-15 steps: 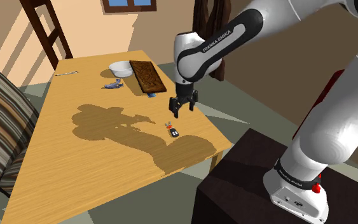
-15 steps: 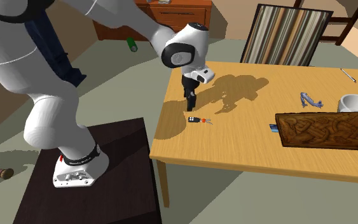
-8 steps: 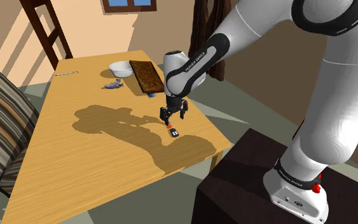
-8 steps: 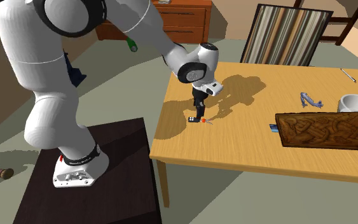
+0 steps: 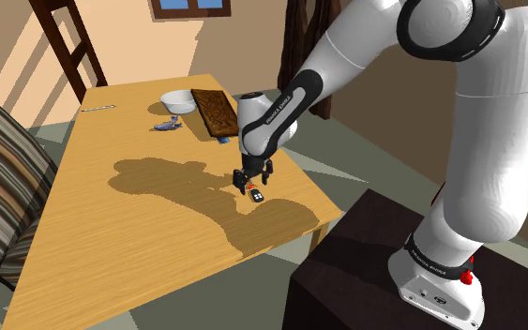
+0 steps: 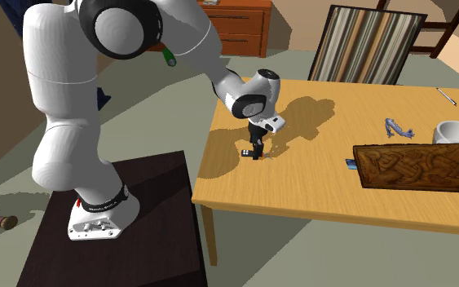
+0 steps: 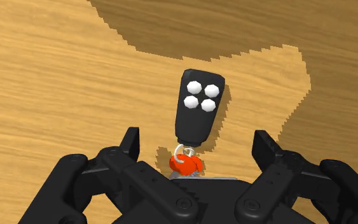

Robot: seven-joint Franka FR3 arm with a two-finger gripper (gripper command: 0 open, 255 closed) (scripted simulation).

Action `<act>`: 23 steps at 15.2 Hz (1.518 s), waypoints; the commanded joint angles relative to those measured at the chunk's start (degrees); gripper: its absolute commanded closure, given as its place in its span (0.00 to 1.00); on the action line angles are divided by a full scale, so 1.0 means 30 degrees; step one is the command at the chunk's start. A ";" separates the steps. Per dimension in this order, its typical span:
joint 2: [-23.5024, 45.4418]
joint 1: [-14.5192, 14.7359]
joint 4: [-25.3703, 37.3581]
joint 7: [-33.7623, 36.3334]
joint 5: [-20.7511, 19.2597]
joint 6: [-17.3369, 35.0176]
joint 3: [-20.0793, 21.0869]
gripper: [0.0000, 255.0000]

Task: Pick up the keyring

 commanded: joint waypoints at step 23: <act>-0.1936 -0.0212 0.0167 -0.0278 0.0458 -0.2073 0.0224 1.00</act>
